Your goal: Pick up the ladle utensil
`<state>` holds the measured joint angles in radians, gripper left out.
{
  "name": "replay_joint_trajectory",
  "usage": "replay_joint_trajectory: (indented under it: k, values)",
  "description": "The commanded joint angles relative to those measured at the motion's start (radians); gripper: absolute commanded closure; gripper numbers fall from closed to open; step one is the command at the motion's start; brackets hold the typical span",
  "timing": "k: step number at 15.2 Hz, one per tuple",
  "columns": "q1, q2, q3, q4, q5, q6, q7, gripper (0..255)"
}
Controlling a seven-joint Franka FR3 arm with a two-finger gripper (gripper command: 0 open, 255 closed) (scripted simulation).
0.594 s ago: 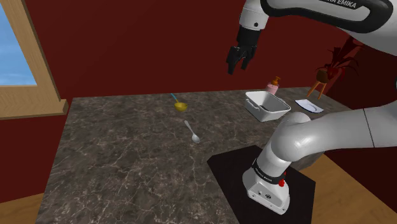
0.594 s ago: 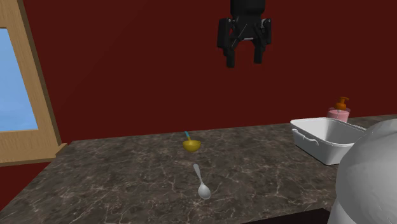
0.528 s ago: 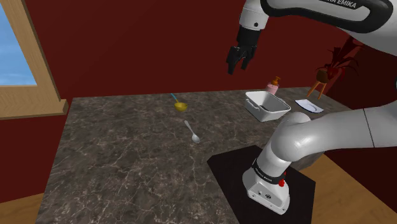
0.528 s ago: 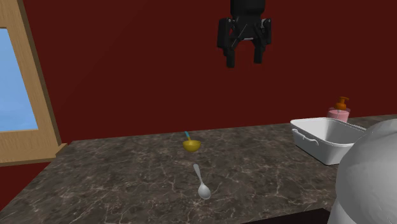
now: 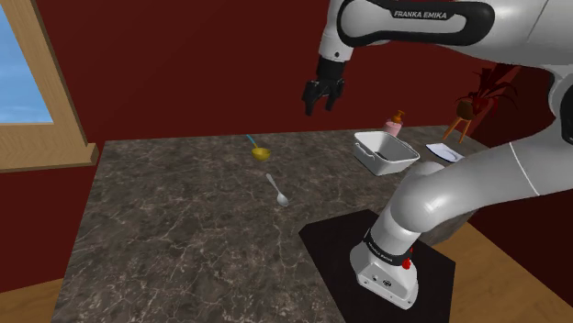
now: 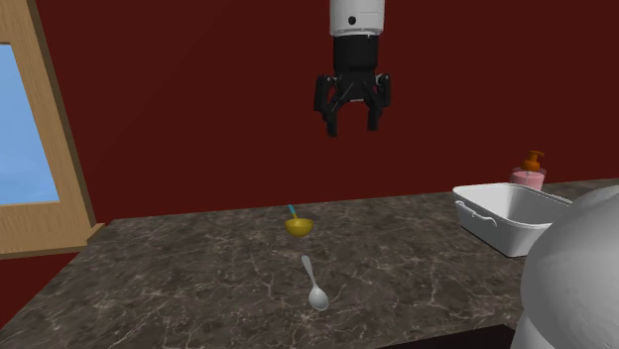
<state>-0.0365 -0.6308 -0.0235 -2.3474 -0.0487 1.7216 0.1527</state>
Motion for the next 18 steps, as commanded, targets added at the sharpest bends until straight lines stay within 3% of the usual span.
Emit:
replay_joint_trajectory:
  k: [1, 9, 18]
  values:
    - [-0.006, 0.063, -0.014, 0.002, 0.007, 0.062, 0.002, 0]
    - [-0.016, 0.341, -0.058, 0.059, 0.061, 0.274, 0.004, 0]
    - [-0.028, 0.683, -0.094, 0.223, 0.171, 0.435, -0.029, 0]
